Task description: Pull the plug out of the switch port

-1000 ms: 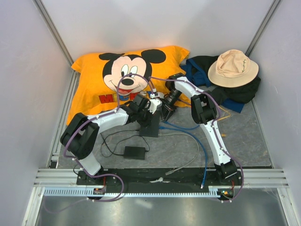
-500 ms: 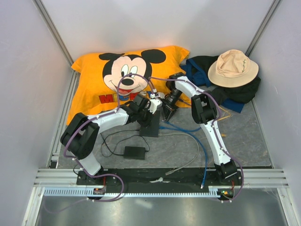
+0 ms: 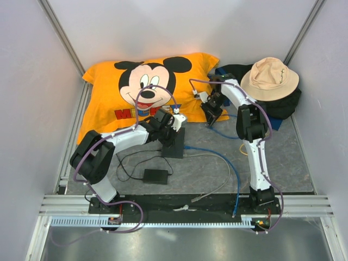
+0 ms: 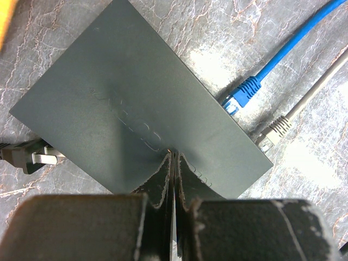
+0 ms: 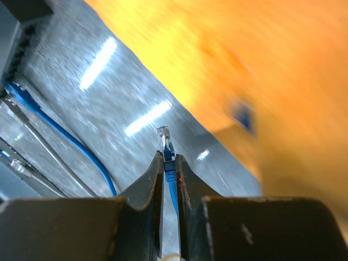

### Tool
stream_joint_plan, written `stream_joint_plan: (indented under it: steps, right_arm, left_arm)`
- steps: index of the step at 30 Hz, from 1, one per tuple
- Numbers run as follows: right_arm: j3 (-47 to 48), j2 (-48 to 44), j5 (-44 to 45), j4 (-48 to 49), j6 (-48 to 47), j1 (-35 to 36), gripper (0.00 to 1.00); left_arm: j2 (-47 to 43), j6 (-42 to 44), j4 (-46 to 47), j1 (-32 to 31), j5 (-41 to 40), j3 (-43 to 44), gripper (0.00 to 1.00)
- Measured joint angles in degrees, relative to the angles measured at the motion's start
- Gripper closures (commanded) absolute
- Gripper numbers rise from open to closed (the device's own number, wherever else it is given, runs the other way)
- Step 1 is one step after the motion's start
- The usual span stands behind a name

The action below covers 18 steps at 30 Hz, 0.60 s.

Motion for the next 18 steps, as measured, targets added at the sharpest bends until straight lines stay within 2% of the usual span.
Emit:
stream_joint_plan:
  steps: [5, 14, 18]
  right_arm:
    - [0.48, -5.22, 2.64, 0.5, 0.39, -3.17, 1.0]
    - [1.22, -21.27, 7.78, 2.71, 1.84, -4.37, 1.0]
    - [0.11, -26.88, 10.64, 3.98, 2.43, -7.17, 1.0]
  left_arm:
    - [0.0, 0.0, 0.0, 0.0, 0.0, 0.0, 0.98]
    - [0.07, 0.02, -0.07, -0.02, -0.02, 0.07, 0.98]
    - [0.17, 0.11, -0.44, -0.09, -0.13, 0.35, 0.98]
